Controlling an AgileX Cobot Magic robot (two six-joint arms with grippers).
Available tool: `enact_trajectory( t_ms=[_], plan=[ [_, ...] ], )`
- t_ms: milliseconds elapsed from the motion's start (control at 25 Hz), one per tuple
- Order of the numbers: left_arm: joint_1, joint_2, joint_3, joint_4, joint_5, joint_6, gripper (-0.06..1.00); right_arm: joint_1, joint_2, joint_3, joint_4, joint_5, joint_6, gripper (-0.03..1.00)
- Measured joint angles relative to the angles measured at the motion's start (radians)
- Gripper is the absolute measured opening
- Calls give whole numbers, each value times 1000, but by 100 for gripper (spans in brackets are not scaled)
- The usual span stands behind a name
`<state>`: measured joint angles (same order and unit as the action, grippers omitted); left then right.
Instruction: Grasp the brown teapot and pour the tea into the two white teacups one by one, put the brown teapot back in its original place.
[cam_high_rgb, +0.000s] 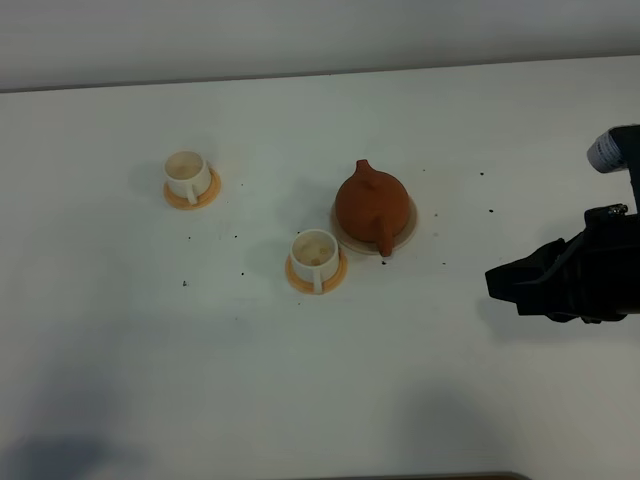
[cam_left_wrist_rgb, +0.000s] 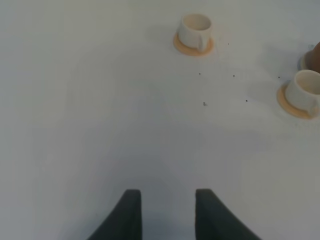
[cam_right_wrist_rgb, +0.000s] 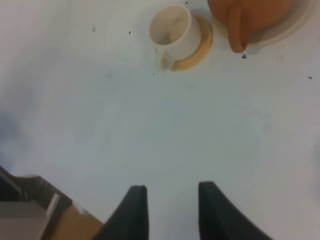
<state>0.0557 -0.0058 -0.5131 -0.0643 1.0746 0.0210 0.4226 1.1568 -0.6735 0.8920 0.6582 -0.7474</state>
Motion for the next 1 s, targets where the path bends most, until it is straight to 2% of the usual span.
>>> enact_trajectory(
  t_ms=[400, 800, 1000],
  plan=[
    [0, 0, 0, 1, 0, 64, 27, 0, 0, 0, 4, -26, 2, 24],
    [1, 0, 0, -2, 0, 46, 27, 0, 0, 0, 3, -36, -1, 24],
    [39, 0, 0, -2, 0, 41, 27, 0, 0, 0, 3, -38, -1, 24]
  ],
)
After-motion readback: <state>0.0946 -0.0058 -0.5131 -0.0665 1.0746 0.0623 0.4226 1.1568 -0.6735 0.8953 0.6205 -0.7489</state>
